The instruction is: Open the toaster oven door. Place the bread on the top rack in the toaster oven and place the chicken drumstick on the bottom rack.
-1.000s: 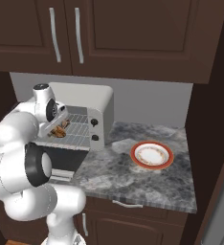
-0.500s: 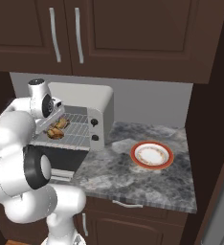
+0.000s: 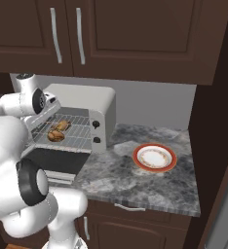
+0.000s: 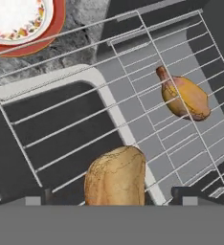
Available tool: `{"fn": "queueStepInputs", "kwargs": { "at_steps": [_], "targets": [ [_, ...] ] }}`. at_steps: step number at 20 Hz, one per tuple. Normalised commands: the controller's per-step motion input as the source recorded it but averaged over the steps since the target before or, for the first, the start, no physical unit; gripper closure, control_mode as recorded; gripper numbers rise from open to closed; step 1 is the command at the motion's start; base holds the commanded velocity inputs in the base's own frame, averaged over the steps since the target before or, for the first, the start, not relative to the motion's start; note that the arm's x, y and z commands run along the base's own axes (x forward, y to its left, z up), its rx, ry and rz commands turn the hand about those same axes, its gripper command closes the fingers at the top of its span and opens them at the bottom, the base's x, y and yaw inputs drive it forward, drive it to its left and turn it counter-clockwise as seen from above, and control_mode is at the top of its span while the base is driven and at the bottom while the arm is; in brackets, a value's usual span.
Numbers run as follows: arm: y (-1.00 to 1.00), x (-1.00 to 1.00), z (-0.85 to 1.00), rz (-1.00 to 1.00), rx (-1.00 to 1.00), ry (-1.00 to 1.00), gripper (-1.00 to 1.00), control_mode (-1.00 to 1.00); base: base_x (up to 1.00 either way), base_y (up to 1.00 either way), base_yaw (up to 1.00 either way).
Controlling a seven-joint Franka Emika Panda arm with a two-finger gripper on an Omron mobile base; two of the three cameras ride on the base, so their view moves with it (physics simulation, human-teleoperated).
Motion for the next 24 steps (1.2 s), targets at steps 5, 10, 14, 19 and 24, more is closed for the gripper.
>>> {"fn": "queueStepInputs", "kwargs": {
  "at_steps": [5, 10, 14, 19, 24],
  "targets": [
    [0.00, -0.60, 0.02, -0.49, 0.02, 0.01, -1.00, -1.00, 0.00, 0.00, 0.00],
    [0.00, -0.49, 0.00, -0.58, 0.05, 0.04, -1.00, -1.00, 0.00, 0.00, 0.00],
    [0.04, -0.32, -0.16, -0.44, 0.09, 0.00, -1.00, -1.00, 0.00, 0.00, 0.00],
    [0.01, -0.27, -0.27, -0.36, 0.14, -0.04, -1.00, -1.00, 0.00, 0.00, 0.00],
    [0.01, -0.26, -0.46, -0.30, 0.15, -0.14, -1.00, -1.00, 0.00, 0.00, 0.00]
  ]
}}
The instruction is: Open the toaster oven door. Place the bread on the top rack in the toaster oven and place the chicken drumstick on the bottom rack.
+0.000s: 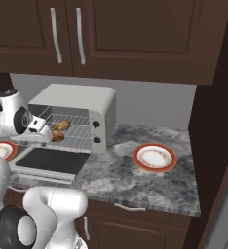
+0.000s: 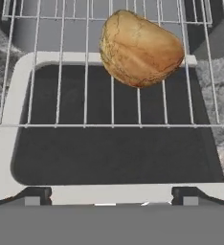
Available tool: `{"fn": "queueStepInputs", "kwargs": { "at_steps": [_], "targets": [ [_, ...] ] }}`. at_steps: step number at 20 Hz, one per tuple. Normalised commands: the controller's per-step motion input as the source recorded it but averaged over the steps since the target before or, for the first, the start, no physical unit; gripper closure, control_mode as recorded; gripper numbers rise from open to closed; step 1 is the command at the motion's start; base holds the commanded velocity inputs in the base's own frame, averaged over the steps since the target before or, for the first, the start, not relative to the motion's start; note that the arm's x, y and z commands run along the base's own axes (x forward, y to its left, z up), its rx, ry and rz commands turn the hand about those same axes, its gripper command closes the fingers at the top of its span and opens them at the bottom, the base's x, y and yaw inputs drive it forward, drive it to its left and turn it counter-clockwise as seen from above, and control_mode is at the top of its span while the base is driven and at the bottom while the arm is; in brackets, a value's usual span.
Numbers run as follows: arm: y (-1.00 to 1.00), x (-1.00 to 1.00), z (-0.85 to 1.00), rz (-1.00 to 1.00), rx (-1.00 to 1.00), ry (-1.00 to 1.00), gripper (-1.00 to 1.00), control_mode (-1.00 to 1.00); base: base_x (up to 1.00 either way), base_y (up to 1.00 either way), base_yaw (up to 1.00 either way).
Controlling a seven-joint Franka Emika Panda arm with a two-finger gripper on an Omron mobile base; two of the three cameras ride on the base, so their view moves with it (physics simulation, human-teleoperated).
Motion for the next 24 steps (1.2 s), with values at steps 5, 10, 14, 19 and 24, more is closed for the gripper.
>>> {"fn": "queueStepInputs", "kwargs": {
  "at_steps": [5, 10, 14, 19, 24],
  "targets": [
    [0.00, -0.04, -0.49, -0.19, 0.13, -0.25, -1.00, -1.00, 0.00, 0.00, 0.00],
    [0.01, 0.19, -0.34, -0.10, 0.08, -0.06, -1.00, -1.00, 0.00, 0.00, 0.00],
    [0.06, 0.18, -0.30, -0.06, 0.06, 0.00, -1.00, -1.00, 0.00, 0.00, 0.00],
    [0.07, 0.29, -0.17, -0.01, 0.04, 0.00, -1.00, -1.00, 0.00, 0.00, 0.00],
    [0.10, 0.39, -0.05, 0.00, 0.01, -0.03, -1.00, -1.00, 0.00, 0.00, 0.00]
  ]
}}
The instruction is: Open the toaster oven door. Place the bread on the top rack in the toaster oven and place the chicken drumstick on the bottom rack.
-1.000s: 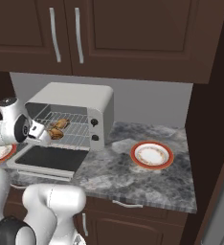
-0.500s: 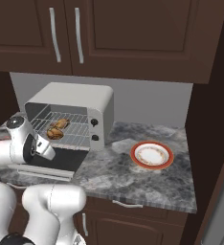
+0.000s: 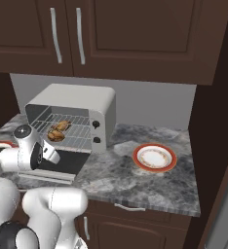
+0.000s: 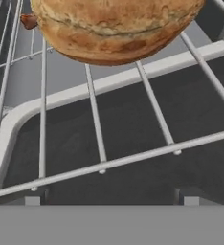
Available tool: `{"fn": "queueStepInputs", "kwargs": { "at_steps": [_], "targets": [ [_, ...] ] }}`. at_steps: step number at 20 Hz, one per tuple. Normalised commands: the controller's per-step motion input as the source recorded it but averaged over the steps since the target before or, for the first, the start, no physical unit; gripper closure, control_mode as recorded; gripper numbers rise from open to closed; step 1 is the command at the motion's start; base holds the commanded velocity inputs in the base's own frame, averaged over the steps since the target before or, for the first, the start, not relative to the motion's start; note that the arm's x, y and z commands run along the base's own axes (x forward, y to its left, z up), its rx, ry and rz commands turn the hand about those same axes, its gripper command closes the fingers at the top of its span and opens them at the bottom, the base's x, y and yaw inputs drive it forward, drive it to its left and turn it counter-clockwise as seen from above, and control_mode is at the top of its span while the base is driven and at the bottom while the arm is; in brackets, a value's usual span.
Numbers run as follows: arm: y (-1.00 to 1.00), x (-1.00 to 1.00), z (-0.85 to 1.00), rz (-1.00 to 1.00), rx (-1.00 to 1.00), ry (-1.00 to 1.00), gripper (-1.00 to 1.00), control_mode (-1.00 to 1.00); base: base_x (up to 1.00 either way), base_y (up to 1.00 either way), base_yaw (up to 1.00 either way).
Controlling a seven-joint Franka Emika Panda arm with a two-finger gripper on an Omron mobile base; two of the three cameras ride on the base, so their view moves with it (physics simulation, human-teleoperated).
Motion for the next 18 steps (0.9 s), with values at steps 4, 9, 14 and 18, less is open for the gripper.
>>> {"fn": "queueStepInputs", "kwargs": {
  "at_steps": [4, 9, 14, 18],
  "targets": [
    [0.10, 0.41, 0.00, 0.00, 0.00, -0.02, -1.00, -1.00, 0.00, 0.00, 0.00],
    [0.07, 0.42, 0.01, 0.00, 0.00, 0.00, -1.00, -1.00, 0.00, 0.00, 0.00],
    [0.01, 0.32, 0.18, 0.00, 0.00, 0.00, -1.00, -1.00, 0.00, 0.00, 0.00],
    [0.00, 0.28, 0.28, 0.00, -0.04, 0.00, -1.00, -1.00, 0.00, 0.00, 0.00]
  ]
}}
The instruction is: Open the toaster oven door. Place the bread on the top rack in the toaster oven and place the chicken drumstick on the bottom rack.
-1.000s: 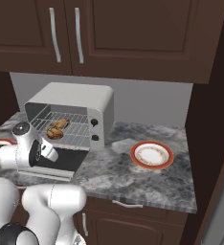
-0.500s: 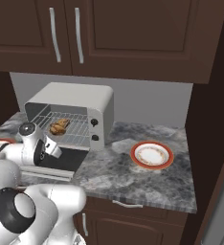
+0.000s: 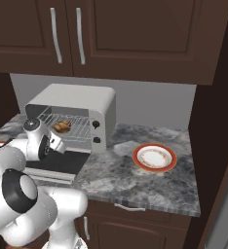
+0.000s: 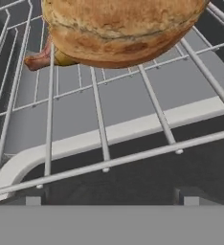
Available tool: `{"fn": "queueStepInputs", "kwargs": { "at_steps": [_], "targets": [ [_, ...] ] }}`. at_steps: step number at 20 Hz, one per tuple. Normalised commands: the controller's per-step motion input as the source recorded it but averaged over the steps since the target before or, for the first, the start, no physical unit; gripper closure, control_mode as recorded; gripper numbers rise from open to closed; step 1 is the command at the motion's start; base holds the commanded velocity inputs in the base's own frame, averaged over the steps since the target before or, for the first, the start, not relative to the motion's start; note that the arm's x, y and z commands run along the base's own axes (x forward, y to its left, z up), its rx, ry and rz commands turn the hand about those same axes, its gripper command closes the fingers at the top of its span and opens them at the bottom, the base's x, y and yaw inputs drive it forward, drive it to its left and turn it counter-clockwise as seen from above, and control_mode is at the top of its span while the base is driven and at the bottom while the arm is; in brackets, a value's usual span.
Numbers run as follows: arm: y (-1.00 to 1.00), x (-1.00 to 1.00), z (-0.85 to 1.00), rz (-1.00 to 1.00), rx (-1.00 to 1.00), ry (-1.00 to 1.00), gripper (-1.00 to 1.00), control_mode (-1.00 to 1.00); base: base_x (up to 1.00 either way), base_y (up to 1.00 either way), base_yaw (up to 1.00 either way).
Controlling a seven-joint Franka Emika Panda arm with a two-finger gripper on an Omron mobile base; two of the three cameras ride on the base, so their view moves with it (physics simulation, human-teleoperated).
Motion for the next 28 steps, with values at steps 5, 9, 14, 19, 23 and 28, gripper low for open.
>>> {"fn": "queueStepInputs", "kwargs": {
  "at_steps": [5, 9, 14, 19, 23, 28],
  "targets": [
    [0.01, 0.31, 0.22, 0.00, -0.06, 0.00, -1.00, -1.00, 0.00, 0.00, 0.00],
    [0.02, 0.35, 0.16, 0.00, -0.06, 0.02, -1.00, -1.00, 0.00, 0.00, 0.00],
    [0.03, 0.39, 0.03, 0.00, -0.01, 0.04, -1.00, -1.00, 0.00, 0.00, 0.00],
    [0.00, 0.36, 0.04, 0.00, 0.00, 0.06, -1.00, -1.00, 0.00, 0.00, 0.00],
    [0.00, 0.37, 0.03, 0.00, 0.00, 0.05, -1.00, -1.00, 0.00, 0.00, 0.00],
    [0.00, 0.31, 0.00, 0.00, 0.00, 0.05, -1.00, -1.00, 0.00, 0.00, 0.00]
  ]
}}
